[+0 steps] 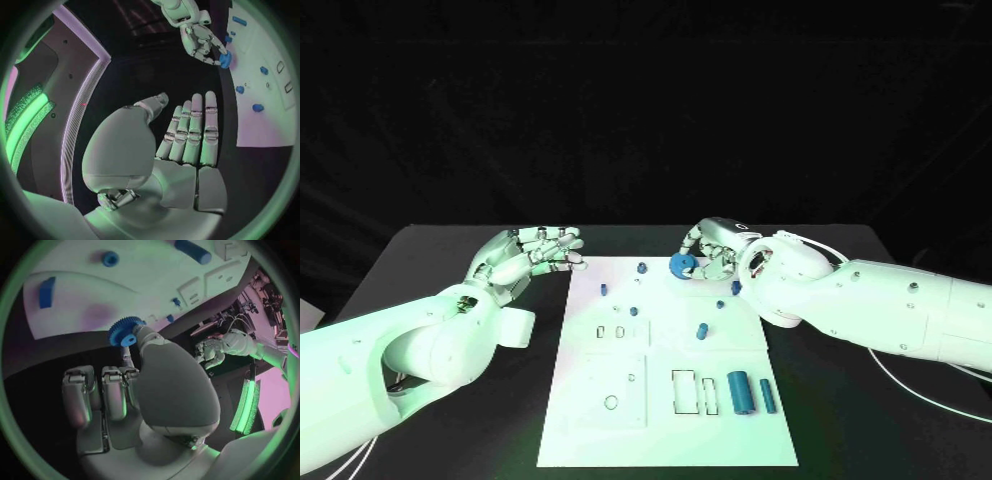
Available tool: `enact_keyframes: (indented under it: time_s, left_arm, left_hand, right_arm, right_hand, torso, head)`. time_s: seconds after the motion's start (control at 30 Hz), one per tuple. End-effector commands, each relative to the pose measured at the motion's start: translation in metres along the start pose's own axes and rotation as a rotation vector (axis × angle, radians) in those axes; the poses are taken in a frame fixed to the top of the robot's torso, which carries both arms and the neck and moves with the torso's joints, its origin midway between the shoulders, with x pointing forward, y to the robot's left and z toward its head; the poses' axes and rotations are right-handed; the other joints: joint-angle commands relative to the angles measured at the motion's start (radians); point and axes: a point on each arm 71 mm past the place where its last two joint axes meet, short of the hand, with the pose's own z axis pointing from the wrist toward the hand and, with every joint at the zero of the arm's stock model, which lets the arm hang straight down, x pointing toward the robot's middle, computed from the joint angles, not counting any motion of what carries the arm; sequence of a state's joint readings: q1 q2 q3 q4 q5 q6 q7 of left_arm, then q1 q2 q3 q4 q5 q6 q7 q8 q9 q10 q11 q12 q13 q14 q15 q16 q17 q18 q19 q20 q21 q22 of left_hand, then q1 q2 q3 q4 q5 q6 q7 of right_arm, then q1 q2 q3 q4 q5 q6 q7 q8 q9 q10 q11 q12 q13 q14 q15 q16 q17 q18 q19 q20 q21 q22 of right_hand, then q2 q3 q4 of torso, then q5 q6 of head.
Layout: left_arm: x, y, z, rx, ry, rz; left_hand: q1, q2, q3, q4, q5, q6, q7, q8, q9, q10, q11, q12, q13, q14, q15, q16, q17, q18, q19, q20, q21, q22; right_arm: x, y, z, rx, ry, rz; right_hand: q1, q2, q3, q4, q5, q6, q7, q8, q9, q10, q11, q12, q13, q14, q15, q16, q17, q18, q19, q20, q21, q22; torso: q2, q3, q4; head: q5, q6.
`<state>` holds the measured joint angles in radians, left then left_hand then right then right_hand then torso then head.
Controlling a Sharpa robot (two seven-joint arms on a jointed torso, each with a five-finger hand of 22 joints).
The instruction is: Assemble the parts on the task board
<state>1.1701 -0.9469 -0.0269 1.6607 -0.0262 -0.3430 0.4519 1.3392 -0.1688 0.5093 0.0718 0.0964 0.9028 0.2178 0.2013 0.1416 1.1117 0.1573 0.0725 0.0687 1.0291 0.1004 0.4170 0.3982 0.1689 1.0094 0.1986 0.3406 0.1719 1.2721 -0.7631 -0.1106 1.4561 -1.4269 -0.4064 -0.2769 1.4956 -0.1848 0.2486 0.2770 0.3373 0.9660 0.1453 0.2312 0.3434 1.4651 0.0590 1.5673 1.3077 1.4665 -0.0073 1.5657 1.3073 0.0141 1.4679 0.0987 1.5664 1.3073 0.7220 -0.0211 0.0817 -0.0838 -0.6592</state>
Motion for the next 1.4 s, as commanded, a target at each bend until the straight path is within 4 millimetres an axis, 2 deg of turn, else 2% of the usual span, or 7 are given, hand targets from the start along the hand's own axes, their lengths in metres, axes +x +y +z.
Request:
enact_keyframes:
  time_s: [0.03, 0.2, 0.37, 0.53, 0.9, 1.27, 1.4]
  left_arm:
    - [0.003, -0.002, 0.001, 0.01, 0.021, -0.009]
    - [0.004, -0.001, 0.002, 0.008, 0.025, -0.011]
    - [0.005, -0.001, 0.002, 0.007, 0.026, -0.011]
    - [0.005, -0.001, 0.002, 0.007, 0.025, -0.011]
    - [0.006, -0.001, 0.002, 0.007, 0.027, -0.011]
    - [0.006, -0.001, 0.002, 0.005, 0.029, -0.011]
    - [0.006, -0.001, 0.002, 0.004, 0.031, -0.011]
  left_hand:
    - [0.002, 0.001, 0.005, -0.002, -0.001, 0.009, -0.001, 0.005, 0.001, 0.006, -0.001, -0.006, 0.0, -0.009, 0.001, 0.005, 0.001, 0.01, -0.008, 0.001, 0.006, 0.001]
    - [0.002, 0.001, 0.005, -0.002, -0.001, 0.009, -0.001, 0.005, 0.001, 0.006, -0.001, -0.006, 0.0, -0.009, 0.001, 0.005, 0.001, 0.01, -0.008, 0.001, 0.006, 0.001]
    - [0.002, 0.001, 0.005, -0.002, -0.001, 0.009, -0.001, 0.005, 0.001, 0.006, -0.001, -0.006, 0.0, -0.009, 0.001, 0.005, 0.001, 0.01, -0.008, 0.001, 0.006, 0.001]
    - [0.002, 0.001, 0.005, -0.002, -0.001, 0.009, -0.001, 0.005, 0.001, 0.006, -0.001, -0.006, 0.0, -0.009, 0.001, 0.005, 0.001, 0.01, -0.008, 0.001, 0.006, 0.001]
    - [0.002, 0.001, 0.005, -0.002, -0.001, 0.009, -0.001, 0.005, 0.001, 0.006, -0.001, -0.006, 0.0, -0.009, 0.001, 0.005, 0.001, 0.01, -0.008, 0.001, 0.006, 0.001]
    - [0.001, 0.002, 0.007, -0.002, -0.001, 0.009, -0.001, 0.005, 0.001, 0.006, -0.001, -0.006, 0.0, -0.012, 0.001, 0.009, 0.003, 0.01, -0.01, 0.001, 0.01, 0.003]
    - [0.001, 0.002, 0.007, -0.002, -0.001, 0.009, -0.001, 0.005, 0.001, 0.006, -0.001, -0.006, 0.0, -0.012, 0.001, 0.009, 0.003, 0.01, -0.01, 0.001, 0.01, 0.003]
  right_arm:
    - [-0.003, 0.025, -0.001, -0.072, -0.085, -0.06]
    - [0.005, 0.06, 0.001, -0.151, -0.104, -0.075]
    - [0.017, 0.073, 0.007, -0.168, -0.095, -0.085]
    - [0.029, 0.076, 0.013, -0.161, -0.075, -0.096]
    - [0.05, 0.08, 0.022, -0.153, -0.026, -0.111]
    - [0.055, 0.073, 0.03, -0.109, -0.012, -0.13]
    - [0.055, 0.07, 0.032, -0.086, -0.013, -0.136]
  right_hand:
    - [0.006, 0.001, 0.007, 0.0, 0.004, 0.019, -0.011, 0.004, 0.003, 0.106, -0.006, 0.003, 0.263, 0.104, -0.008, 0.005, 0.263, -0.014, 0.103, -0.007, 0.004, 0.264]
    - [0.003, -0.003, 0.019, 0.001, -0.005, 0.021, -0.011, 0.002, 0.003, 0.106, -0.006, 0.003, 0.263, 0.104, -0.009, 0.005, 0.263, -0.014, 0.103, -0.008, 0.004, 0.264]
    - [-0.002, -0.009, 0.036, 0.001, -0.022, 0.022, -0.011, -0.001, 0.001, 0.106, -0.007, 0.003, 0.263, 0.104, -0.01, 0.005, 0.263, -0.014, 0.103, -0.009, 0.004, 0.264]
    - [-0.005, -0.012, 0.043, 0.001, -0.028, 0.021, -0.011, -0.003, 0.001, 0.106, -0.006, 0.003, 0.263, 0.104, -0.01, 0.005, 0.263, -0.014, 0.103, -0.009, 0.004, 0.264]
    - [-0.008, -0.017, 0.048, 0.001, -0.033, 0.02, -0.01, -0.006, 0.0, 0.106, -0.006, 0.003, 0.263, 0.104, -0.009, 0.005, 0.263, -0.014, 0.103, -0.009, 0.004, 0.264]
    - [-0.016, -0.022, 0.053, 0.003, -0.039, 0.019, -0.009, -0.009, -0.001, 0.106, -0.005, 0.003, 0.263, 0.104, -0.008, 0.005, 0.263, -0.014, 0.103, -0.009, 0.004, 0.264]
    - [-0.018, -0.024, 0.054, 0.004, -0.04, 0.017, -0.008, -0.01, -0.002, 0.106, -0.004, 0.003, 0.263, 0.104, -0.008, 0.005, 0.263, -0.014, 0.103, -0.009, 0.004, 0.264]
  torso:
    - [0.001, 0.0003, 0.0015]
    - [0.001, 0.0002, 0.0045]
    - [0.002, -0.0011, 0.0045]
    - [0.004, -0.0004, 0.0034]
    - [0.004, 0.0013, 0.0025]
    - [0.003, 0.0005, 0.0012]
    - [0.004, 0.0013, 0.0015]
  head:
    - [0.001, 0.003]
    - [0.003, 0.005]
    - [0.004, 0.007]
    - [0.006, 0.008]
    - [0.012, -0.001]
    - [0.013, -0.003]
    - [0.013, -0.003]
